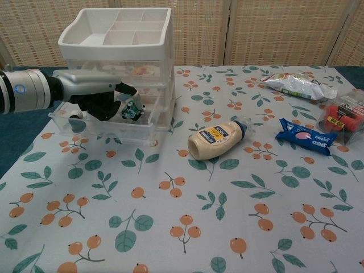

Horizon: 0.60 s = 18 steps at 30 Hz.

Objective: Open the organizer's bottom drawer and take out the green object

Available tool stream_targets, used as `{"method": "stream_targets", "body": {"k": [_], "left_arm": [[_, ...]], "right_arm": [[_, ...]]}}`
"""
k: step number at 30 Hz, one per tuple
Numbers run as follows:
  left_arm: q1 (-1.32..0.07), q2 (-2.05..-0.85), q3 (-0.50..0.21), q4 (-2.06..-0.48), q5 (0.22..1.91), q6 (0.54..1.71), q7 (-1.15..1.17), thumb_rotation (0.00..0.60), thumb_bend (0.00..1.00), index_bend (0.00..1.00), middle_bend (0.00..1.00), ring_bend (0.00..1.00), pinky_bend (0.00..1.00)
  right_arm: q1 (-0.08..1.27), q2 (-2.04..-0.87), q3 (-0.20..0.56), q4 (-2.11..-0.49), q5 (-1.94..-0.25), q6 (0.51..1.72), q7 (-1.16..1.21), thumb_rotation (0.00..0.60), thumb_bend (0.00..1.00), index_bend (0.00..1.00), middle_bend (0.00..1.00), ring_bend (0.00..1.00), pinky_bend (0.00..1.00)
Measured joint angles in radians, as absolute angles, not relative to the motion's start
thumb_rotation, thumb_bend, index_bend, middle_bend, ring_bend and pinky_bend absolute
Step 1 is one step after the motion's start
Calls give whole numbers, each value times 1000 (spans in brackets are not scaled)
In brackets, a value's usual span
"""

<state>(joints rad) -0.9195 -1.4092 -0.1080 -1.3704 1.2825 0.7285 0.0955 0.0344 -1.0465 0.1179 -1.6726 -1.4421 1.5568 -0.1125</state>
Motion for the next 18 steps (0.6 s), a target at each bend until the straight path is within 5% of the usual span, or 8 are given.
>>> {"method": "stream_targets", "body": {"k": [18], "left_arm": [[-892,-1337,-89,-1466,1246,748,174,600,781,285,989,1000,1000]], "right_arm": [[32,-1045,118,-1676,-1449,1564,-111,600,289,201,267,162,254]]}}
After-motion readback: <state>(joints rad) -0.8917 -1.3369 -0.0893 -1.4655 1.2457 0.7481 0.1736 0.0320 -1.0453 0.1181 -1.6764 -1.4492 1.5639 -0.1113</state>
